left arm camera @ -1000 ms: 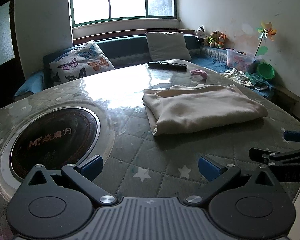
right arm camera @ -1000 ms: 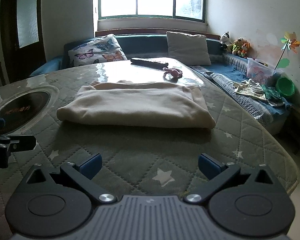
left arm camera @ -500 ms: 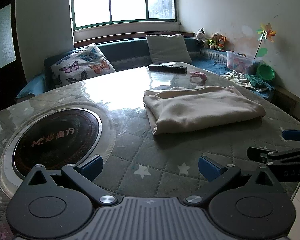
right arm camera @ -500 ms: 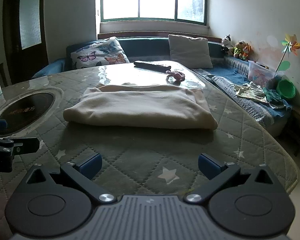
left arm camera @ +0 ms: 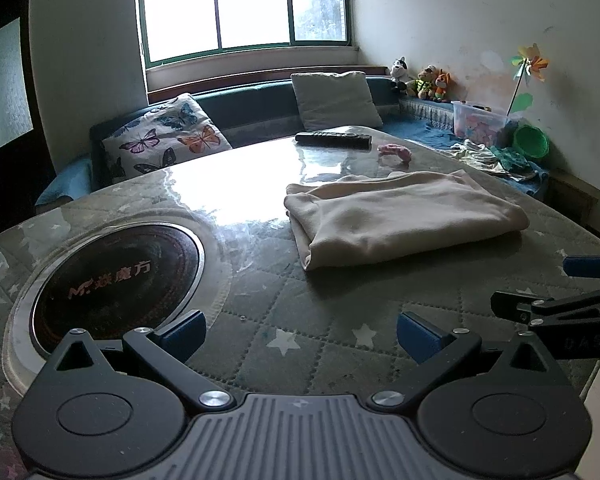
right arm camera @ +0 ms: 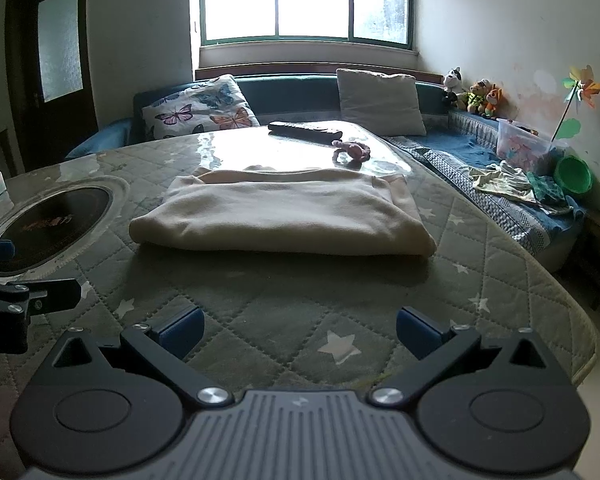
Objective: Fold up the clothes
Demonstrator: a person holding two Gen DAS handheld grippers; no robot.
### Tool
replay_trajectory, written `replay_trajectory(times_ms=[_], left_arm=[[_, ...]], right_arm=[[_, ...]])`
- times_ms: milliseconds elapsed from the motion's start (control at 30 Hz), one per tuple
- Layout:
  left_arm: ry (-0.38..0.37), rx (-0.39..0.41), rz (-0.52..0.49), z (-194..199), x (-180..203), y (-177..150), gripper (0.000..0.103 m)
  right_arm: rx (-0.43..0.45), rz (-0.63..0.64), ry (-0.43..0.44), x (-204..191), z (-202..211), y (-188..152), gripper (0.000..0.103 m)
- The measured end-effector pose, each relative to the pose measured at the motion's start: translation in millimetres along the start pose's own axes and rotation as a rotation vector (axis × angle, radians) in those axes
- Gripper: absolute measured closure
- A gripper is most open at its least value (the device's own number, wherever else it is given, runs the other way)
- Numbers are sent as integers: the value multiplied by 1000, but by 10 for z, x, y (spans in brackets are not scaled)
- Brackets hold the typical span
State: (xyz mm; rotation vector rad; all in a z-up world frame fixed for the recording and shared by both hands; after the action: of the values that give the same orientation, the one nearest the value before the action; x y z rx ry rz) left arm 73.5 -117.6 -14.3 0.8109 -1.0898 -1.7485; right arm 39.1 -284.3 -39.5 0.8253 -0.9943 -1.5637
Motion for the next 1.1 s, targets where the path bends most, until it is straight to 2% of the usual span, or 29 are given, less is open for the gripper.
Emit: replay_trajectory(times_ms=[1100], left_arm=[[-6,-13,-5,-63,9,-33,0]], right_arm=[[-21,-4,12,-65,-93,-31,0]])
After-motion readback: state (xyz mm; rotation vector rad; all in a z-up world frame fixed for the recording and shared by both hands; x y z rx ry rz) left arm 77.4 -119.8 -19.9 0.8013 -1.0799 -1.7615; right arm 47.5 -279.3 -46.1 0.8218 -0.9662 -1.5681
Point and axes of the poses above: each gripper's, at about its wrist camera, not at the fingertips, and z roughly against the way its jaws point, x to its right, y to its top, the point moved 4 cm from there along -z, roughly the way its jaws point, and after that the axes turned 12 degrees about x, right-handed, at the moved point
